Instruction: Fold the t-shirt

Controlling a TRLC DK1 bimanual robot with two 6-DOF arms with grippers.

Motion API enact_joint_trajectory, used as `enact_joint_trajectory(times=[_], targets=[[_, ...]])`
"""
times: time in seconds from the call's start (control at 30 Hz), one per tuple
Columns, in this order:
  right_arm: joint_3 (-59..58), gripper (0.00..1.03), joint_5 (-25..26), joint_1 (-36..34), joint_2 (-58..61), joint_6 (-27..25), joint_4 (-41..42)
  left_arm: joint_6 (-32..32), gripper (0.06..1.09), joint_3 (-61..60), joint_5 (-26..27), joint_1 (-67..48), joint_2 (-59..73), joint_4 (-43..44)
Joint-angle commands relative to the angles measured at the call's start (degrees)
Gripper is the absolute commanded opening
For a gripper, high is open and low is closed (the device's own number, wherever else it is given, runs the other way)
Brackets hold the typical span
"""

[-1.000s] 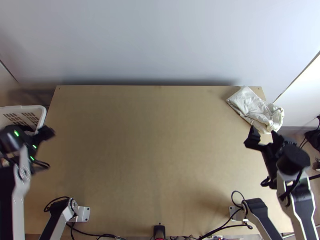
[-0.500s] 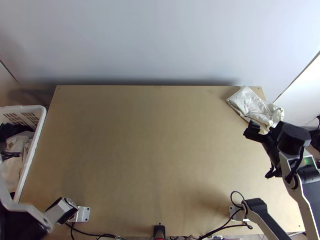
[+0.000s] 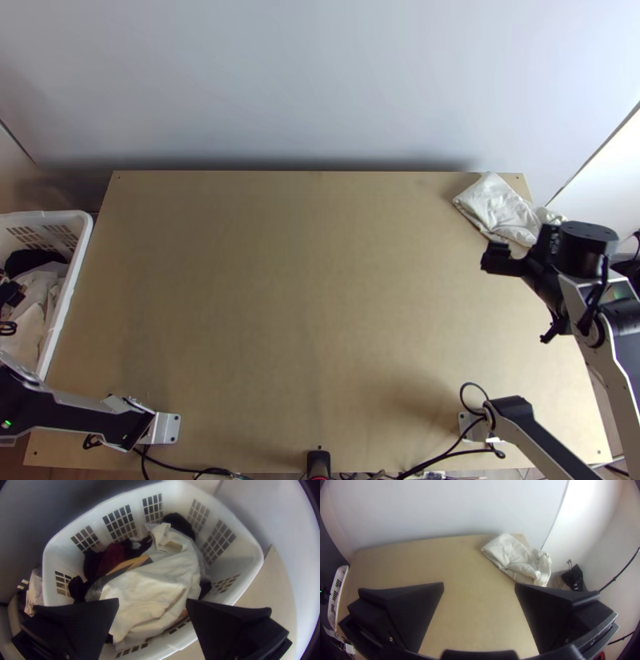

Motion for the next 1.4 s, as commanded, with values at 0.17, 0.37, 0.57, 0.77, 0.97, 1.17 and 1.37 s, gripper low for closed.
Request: enact_joint_trajectory(times=[0.17, 0.37, 0.57, 0.77, 0.97, 1.17, 1.37], targets=[[-2.4, 0.99, -1.1, -1.7, 3.8, -6.6, -1.7, 8.1, 1.03, 4.4, -5.2, 0.7, 16.2, 5.9], [-2.9, 0.99, -1.1, -2.4, 5.1, -6.7, -1.6, 9.2, 1.04, 4.0, -4.8, -0.1, 20.6, 5.8], [-2.5, 0.99, -1.1, -3.5, 6.4, -6.7, -1.7, 9.3, 1.02, 3.1, -4.3, -2.3, 22.0, 5.8], [-2.7, 0.99, -1.1, -3.9, 7.2, -6.7, -1.7, 11.5, 0.27, 1.7, -1.1, -2.9, 20.9, 12.6], [-2.5, 0.99, -1.1, -4.3, 7.8, -6.8, -1.7, 11.5, 0.10, 2.6, 0.7, -3.0, 20.8, 13.3], [-2.1, 0.99, -1.1, -4.4, 8.4, -7.0, -1.7, 9.5, 0.10, 4.3, 1.6, -3.9, 15.9, 11.9], [-0.5, 0.99, -1.1, -4.4, 9.3, -7.1, -1.7, 8.5, 0.10, 6.2, 1.8, -6.5, 6.6, 10.9]])
